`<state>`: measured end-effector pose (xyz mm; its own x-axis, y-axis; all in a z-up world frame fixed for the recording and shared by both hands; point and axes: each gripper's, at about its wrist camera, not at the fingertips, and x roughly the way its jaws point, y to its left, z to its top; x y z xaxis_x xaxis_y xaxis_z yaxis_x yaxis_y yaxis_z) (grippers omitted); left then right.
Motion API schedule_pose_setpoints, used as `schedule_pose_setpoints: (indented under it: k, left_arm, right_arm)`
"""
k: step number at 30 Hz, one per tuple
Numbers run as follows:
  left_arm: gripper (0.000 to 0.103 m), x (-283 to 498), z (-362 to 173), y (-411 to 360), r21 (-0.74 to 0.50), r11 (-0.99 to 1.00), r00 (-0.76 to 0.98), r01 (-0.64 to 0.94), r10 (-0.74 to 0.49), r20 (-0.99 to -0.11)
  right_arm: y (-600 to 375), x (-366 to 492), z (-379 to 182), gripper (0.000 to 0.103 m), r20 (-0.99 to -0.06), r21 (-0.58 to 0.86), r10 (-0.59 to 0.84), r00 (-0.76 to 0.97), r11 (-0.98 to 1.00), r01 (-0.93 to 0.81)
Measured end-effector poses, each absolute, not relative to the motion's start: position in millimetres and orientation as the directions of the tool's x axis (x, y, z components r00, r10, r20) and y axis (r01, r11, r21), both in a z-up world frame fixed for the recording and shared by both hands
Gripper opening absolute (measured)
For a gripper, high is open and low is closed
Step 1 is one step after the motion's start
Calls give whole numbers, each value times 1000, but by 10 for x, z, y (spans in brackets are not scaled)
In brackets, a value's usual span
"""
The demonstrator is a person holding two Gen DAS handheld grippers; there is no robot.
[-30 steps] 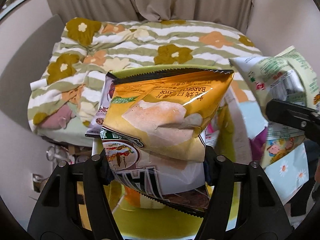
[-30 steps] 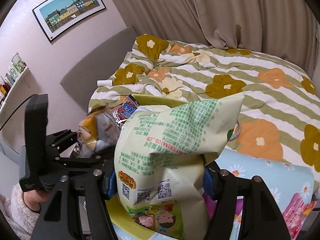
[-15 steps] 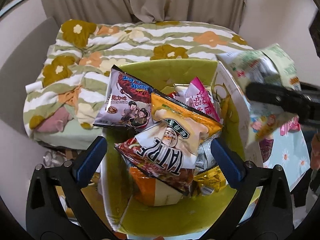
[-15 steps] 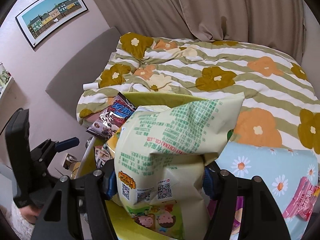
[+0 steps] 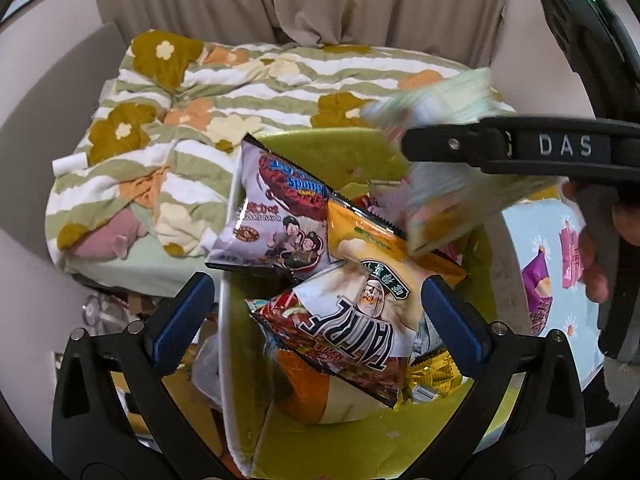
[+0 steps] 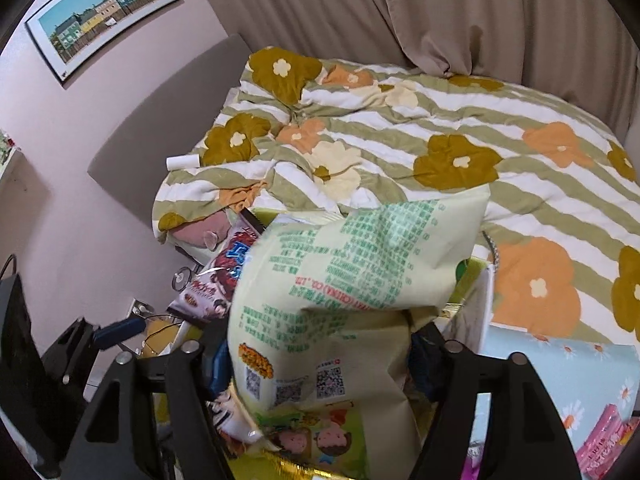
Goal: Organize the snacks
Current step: 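Drop the barbecue chip bag into the box while the right tool drops the green-white bag in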
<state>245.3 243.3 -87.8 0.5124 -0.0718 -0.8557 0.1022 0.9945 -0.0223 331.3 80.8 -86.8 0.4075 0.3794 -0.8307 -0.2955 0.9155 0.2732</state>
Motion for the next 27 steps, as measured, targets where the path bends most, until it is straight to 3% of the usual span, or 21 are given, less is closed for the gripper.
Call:
schedule_pose_setpoints:
  k: [2,4,27]
  left_arm:
    - [103,2454,-910,2405,-20,994,506,107,-72,-860]
    - [103,2441,-928,2372,-13,993,502,116,-70,-862]
    - [103,2054,-731,2073,15,987,544,158,-75,-836]
  right_arm:
    - [806,3294,-880,99,-821,279,384,423,915,-291]
    - [795,3264,-875,102,-814,273,381,438,918,-289]
    - [480,2689,-537,102,-782,222,321,535,945,-243]
